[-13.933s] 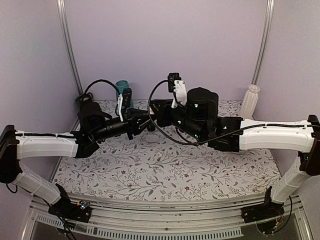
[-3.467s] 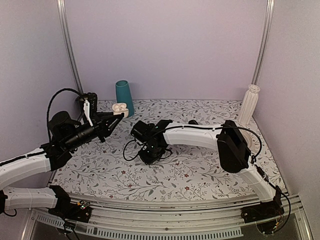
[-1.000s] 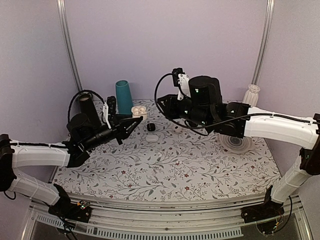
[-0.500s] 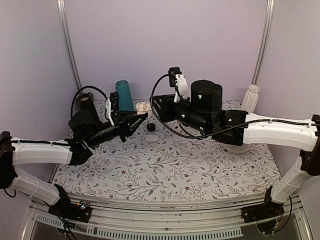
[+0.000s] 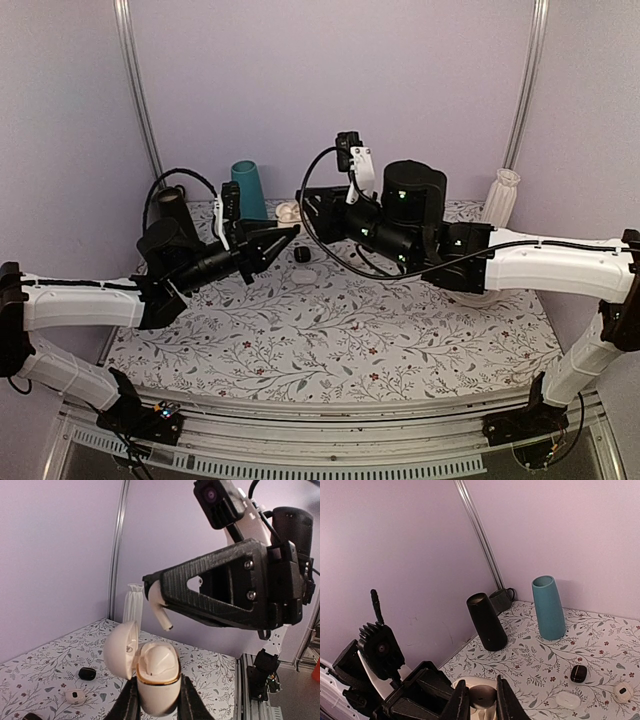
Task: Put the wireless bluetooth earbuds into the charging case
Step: Insert the right earbud into the charging case.
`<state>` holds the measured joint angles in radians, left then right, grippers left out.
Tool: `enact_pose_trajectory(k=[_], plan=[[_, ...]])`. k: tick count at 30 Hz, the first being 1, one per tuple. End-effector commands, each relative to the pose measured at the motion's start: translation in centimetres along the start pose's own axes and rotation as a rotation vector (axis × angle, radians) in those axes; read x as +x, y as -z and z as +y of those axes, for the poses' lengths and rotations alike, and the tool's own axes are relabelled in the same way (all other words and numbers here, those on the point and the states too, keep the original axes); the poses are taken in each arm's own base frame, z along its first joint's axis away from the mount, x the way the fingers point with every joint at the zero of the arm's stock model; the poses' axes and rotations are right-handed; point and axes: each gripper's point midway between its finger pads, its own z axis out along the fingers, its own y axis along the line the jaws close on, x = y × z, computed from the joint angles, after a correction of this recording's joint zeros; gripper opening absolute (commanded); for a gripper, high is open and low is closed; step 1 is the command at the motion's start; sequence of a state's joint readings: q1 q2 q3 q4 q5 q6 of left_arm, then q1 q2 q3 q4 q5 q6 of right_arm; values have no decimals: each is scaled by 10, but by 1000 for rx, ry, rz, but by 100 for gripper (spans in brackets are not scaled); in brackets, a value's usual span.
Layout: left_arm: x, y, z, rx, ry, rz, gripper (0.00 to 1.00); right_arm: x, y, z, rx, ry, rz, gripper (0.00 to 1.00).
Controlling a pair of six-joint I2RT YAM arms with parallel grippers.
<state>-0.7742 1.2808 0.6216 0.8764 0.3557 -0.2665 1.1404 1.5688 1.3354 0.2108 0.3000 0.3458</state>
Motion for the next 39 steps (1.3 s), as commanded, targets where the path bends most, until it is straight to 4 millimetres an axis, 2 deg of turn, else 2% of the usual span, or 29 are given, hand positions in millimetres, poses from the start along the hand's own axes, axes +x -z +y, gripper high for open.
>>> enact_pose_trajectory(k=[1, 15, 23, 32, 39], plan=[[-17, -4, -11, 35, -1, -40, 0, 9, -4, 6, -21, 11, 5, 16], [-32, -3, -17, 58, 12, -75, 0, 19, -5, 0, 11, 33, 16, 16], [-38, -2, -19, 63, 12, -88, 0, 18, -4, -3, 27, 47, 9, 16], [-38, -1, -19, 61, 8, -83, 0, 12, 2, -8, 52, 60, -7, 17], [-40, 0, -20, 61, 5, -88, 0, 16, 0, -8, 55, 70, 1, 17]])
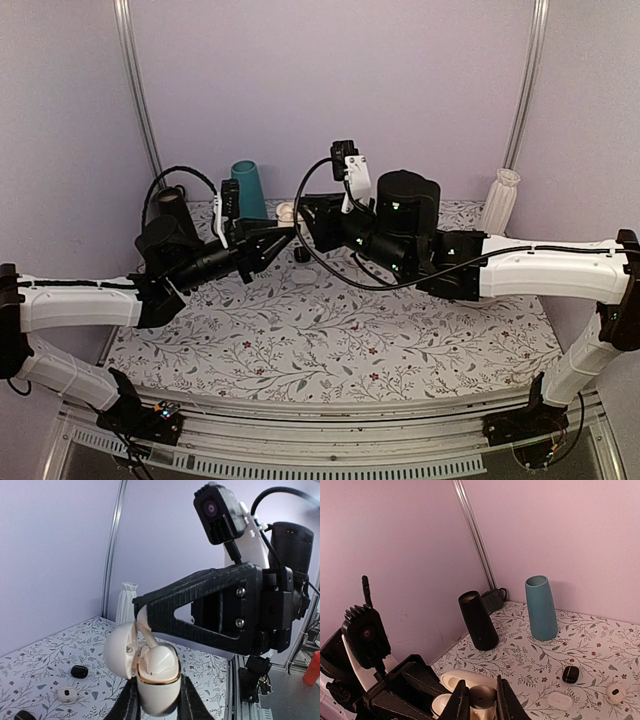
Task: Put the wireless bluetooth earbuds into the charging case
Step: Insert the right earbud into the charging case.
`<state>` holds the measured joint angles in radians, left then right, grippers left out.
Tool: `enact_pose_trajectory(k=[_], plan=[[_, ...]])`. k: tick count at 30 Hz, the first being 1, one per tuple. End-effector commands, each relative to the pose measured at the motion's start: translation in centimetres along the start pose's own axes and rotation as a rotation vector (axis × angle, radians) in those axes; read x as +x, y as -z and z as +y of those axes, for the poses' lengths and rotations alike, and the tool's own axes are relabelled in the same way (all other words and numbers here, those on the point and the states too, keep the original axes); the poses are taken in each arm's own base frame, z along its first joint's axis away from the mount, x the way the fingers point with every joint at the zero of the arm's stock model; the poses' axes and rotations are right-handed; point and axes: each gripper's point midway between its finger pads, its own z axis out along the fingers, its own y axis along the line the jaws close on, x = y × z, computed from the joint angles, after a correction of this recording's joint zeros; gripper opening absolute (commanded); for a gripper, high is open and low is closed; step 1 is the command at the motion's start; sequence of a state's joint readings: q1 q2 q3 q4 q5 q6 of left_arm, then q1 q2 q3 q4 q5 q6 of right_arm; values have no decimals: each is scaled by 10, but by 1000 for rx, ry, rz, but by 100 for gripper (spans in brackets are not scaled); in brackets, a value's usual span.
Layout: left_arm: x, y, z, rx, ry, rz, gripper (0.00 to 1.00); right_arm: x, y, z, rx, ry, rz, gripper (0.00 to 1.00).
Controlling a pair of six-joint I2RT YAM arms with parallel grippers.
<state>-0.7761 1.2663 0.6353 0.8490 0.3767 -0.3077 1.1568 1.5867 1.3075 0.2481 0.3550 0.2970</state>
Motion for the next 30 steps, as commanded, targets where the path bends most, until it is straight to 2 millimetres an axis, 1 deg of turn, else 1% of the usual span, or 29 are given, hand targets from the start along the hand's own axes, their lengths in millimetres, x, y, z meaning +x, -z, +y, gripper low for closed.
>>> enact_pose_trajectory(k=[1, 10, 14, 17, 24, 25, 26, 30], plan=[[-36, 1, -16, 39, -39, -94, 0, 5, 2, -3, 15, 18, 9, 17], [-43, 2, -11, 4, -28, -122, 0, 12, -1, 2, -17, 29, 31, 17], [-46, 3, -7, -23, -28, -130, 0, 12, 0, 6, -31, 35, 32, 17], [-46, 3, -4, -41, -31, -133, 0, 13, 0, 8, -40, 39, 35, 17], [-47, 4, -4, -44, -37, -133, 0, 17, -2, 13, -62, 44, 56, 18], [-47, 4, -4, -43, -38, -133, 0, 17, -2, 14, -67, 44, 58, 21], [-46, 4, -4, -42, -40, -132, 0, 18, -3, 15, -69, 45, 63, 22], [-46, 5, -6, -34, -44, -129, 0, 21, -5, 18, -80, 46, 80, 23]])
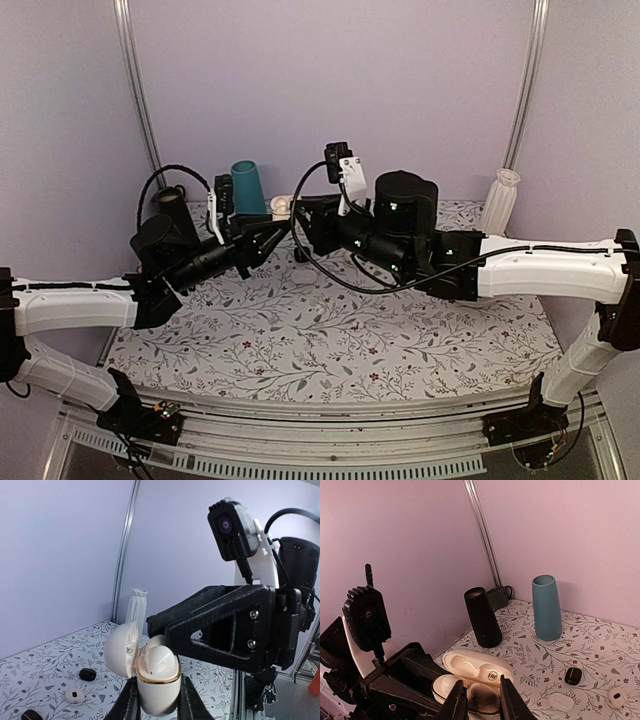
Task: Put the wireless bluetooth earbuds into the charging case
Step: Insert the right earbud into the charging case.
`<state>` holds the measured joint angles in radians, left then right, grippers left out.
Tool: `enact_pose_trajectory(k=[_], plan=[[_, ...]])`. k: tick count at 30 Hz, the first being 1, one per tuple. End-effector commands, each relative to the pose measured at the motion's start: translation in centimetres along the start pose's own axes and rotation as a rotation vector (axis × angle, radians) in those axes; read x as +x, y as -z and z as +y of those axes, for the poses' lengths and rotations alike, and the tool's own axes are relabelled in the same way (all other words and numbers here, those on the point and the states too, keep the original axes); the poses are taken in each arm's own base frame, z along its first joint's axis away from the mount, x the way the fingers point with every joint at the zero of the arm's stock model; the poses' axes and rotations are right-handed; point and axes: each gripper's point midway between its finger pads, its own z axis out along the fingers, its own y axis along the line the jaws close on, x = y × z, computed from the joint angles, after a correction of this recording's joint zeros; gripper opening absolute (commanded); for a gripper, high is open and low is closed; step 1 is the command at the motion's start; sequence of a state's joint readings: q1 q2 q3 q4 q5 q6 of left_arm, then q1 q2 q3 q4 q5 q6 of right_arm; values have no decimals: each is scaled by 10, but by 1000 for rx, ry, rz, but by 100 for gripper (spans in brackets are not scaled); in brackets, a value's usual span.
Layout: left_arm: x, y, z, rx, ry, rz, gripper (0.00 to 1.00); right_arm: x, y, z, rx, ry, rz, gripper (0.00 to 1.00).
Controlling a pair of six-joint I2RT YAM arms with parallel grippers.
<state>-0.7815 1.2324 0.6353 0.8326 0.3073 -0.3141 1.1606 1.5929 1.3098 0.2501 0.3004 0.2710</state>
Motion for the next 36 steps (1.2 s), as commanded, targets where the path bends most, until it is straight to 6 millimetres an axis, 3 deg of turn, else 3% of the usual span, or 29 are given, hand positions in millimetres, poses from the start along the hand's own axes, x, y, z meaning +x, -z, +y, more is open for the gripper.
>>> enact_pose_trajectory(k=[1, 12, 27, 36], plan=[[-34, 0, -11, 24, -43, -96, 0, 16, -6, 8, -28, 18, 64, 23], [-33, 1, -12, 27, -53, -92, 0, 12, -6, 10, -27, 5, 75, 27], [-22, 6, -6, -5, -89, -54, 0, -19, 19, 21, -116, -46, 56, 39], [-18, 6, -8, 21, -112, -23, 0, -34, 35, 6, -145, -101, 44, 43]])
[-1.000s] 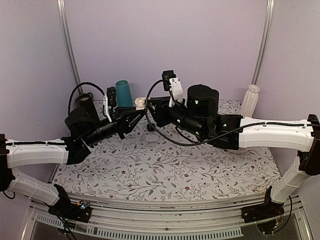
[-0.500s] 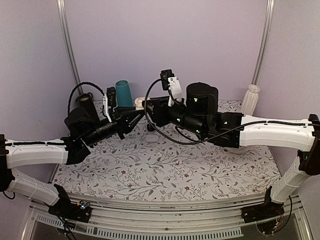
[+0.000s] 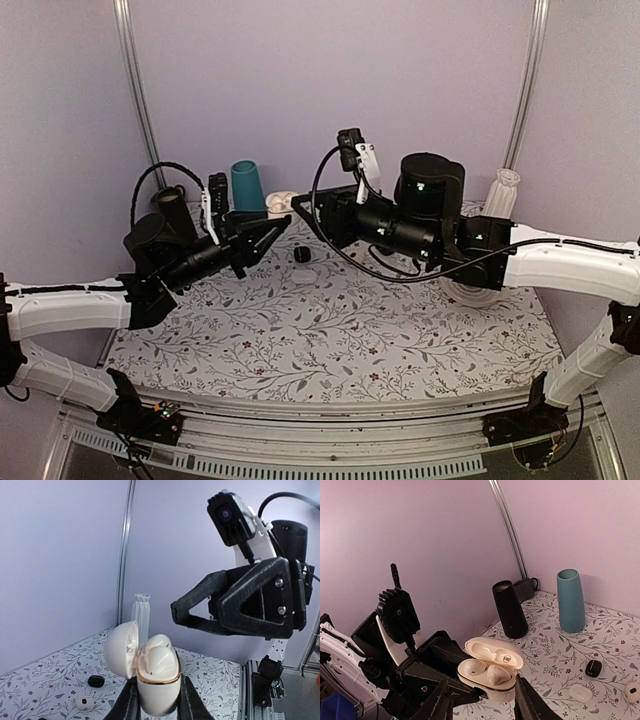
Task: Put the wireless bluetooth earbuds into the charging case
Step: Insert the right earbud into the charging case, then close the charging case.
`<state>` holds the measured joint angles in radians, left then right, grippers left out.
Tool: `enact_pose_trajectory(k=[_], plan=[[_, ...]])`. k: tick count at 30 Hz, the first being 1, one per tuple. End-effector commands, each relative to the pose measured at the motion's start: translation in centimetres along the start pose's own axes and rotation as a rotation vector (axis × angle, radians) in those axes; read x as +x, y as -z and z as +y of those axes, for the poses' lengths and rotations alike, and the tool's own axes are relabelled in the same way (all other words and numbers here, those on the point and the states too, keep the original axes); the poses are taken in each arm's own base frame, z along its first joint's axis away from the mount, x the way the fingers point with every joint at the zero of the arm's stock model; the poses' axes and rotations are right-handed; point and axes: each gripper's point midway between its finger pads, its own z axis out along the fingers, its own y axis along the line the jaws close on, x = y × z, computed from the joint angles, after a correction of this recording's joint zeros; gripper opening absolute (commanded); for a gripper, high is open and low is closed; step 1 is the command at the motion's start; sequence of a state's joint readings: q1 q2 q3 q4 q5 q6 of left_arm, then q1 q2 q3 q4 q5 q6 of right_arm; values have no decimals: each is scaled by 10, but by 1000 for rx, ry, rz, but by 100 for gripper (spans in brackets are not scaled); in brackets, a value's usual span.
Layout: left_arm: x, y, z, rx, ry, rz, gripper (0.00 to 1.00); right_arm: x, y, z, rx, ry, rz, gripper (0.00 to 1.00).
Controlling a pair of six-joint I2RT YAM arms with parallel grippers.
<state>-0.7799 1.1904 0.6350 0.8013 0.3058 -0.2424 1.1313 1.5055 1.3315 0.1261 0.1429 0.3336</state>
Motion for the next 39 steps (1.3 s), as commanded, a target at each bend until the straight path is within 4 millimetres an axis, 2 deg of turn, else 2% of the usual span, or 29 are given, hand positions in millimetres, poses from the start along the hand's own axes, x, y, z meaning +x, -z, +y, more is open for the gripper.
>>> enact_pose_trajectory(k=[1, 5, 9, 17, 27, 32, 39], plan=[[-9, 1, -5, 31, -39, -11, 0, -15, 17, -5, -35, -45, -14, 43], [-10, 2, -15, 89, -56, -2, 0, -20, 22, -16, -69, -75, -6, 45], [-9, 3, -30, 173, -81, 9, 0, -19, 23, -20, -181, -114, 45, 48], [-9, 1, -42, 258, -93, 32, 0, -7, 29, -5, -415, -137, 152, 61], [-13, 0, -56, 347, -89, 33, 0, -3, 28, -16, -405, -179, 178, 67], [-12, -1, -61, 382, -87, 40, 0, 4, 31, -4, -500, -195, 221, 68], [-9, -4, -61, 390, -83, 42, 0, 10, 39, 11, -607, -228, 254, 82]])
